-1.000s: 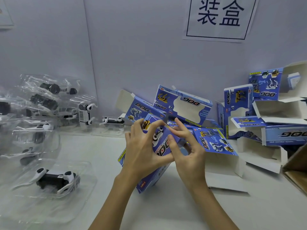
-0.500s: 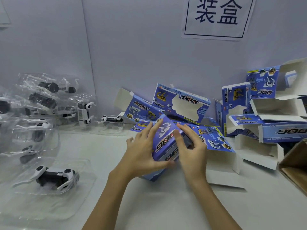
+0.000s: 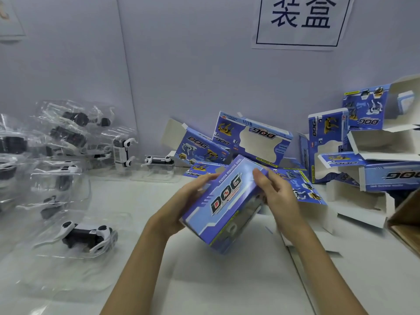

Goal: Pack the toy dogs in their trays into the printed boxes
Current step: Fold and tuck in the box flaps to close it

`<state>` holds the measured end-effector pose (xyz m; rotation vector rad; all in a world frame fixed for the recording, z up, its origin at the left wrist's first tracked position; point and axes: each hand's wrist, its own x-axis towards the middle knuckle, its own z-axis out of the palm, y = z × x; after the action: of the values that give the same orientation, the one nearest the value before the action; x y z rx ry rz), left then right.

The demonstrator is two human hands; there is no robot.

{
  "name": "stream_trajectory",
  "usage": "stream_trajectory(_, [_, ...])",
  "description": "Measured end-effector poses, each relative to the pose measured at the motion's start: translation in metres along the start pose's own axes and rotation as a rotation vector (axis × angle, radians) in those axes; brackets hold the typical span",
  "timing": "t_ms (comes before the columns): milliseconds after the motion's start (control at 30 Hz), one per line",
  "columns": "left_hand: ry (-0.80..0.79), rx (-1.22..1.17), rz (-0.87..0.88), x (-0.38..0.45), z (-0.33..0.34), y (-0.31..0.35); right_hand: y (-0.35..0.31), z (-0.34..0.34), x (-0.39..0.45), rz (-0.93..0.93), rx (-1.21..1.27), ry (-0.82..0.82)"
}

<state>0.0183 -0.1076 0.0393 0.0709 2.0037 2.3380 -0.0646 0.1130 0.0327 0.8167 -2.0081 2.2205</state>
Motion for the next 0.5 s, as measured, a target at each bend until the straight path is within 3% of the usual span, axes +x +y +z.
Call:
stream_trajectory(133, [0.135,-0.050,0.113,0.005,0.000,-0.004,0.004,0.010,0.002,0.221,0.169,0.379])
stream_trajectory(233, [0.132,0.123,0.309,0.007,0.006,-0.009,-0.001,0.013,0.002,0.303,0.354,0.450])
stream_trajectory(367, [0.294,0.193,0.536,0.019,0.007,-0.020,-0.005,0.013,0.001,0.229,0.166,0.248])
stream_trajectory(433, [0.390,0.084,0.525,0.020,0.003,-0.021,-0.006,0.009,-0.001,0.083,-0.104,0.087])
stream_trajectory(500, [0.467,-0.080,0.499,0.021,-0.002,-0.019,-0.005,0.012,-0.003,0.022,-0.207,-0.024])
